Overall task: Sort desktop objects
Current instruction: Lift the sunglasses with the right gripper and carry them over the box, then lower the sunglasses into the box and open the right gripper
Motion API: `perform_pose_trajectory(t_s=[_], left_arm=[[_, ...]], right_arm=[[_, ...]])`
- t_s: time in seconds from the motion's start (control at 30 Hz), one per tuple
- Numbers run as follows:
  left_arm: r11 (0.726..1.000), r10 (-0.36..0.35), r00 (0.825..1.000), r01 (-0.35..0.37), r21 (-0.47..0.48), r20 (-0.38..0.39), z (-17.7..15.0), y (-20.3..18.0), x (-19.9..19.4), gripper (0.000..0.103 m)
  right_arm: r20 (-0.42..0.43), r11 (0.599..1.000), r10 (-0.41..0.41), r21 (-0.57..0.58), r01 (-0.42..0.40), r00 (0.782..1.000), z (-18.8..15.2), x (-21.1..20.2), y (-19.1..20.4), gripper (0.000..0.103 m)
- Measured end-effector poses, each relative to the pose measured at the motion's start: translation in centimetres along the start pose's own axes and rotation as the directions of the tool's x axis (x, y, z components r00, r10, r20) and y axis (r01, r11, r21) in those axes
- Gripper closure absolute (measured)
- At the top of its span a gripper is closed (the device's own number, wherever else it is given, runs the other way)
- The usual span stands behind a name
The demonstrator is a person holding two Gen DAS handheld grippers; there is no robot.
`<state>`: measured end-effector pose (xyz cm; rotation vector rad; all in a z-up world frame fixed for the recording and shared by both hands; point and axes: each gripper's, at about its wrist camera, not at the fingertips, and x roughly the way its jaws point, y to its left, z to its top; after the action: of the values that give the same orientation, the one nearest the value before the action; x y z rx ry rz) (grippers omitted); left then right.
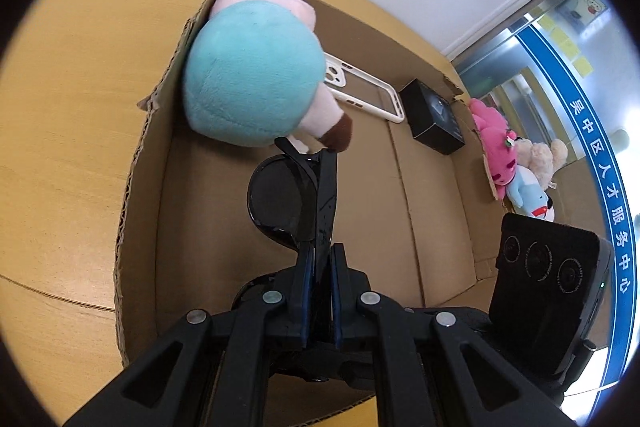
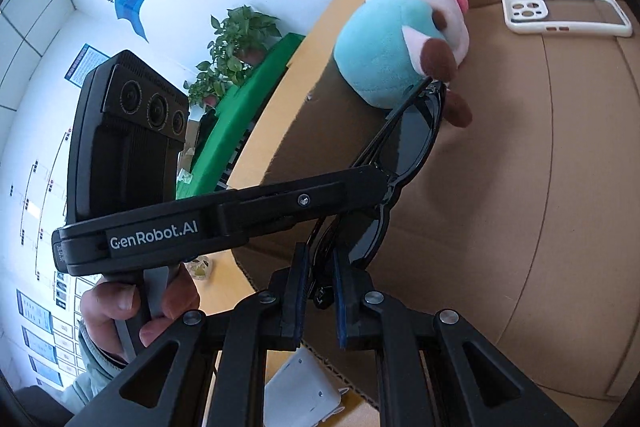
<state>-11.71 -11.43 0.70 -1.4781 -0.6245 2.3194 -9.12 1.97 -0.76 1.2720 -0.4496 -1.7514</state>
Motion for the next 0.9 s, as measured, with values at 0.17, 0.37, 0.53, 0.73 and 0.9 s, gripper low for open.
perform_pose_trajectory(t_s=[0.17,0.37,0.53,0.73,0.9], left_arm=[[0.995,0.103,0.994,-0.103,0.018,-0.022,-0.1,0.0,0.2,0.096],[0.983,0.183,0.982,-0.182,0.032,-0.042,-0.3,0.2,1.2,0.096],[0.981,0.191,0.981,-0.190,0.034,-0.028,-0.3,0.2,1.2,0.095],[0.976,0.200,0.969,-0.209,0.052,0.145,-1.0,-1.7,-2.8,0.088],[0.945,0.217,0.834,-0.310,0.106,0.507,-4.5,-6.4,-8.7,0.021]], right_arm=[[-0.059,1.000,-0.023,0.013,0.024,0.998,0.7,1.2,0.0,0.093],[-0.116,0.996,-0.062,0.061,0.070,0.991,1.5,2.8,-0.8,0.090],[-0.105,0.993,-0.089,0.067,0.097,0.990,1.3,2.4,-1.2,0.069],[0.049,0.965,-0.244,-0.081,0.248,0.968,0.0,-3.3,0.0,0.029],[0.435,0.810,-0.453,-0.164,0.564,0.778,-3.3,-13.3,3.2,0.000]])
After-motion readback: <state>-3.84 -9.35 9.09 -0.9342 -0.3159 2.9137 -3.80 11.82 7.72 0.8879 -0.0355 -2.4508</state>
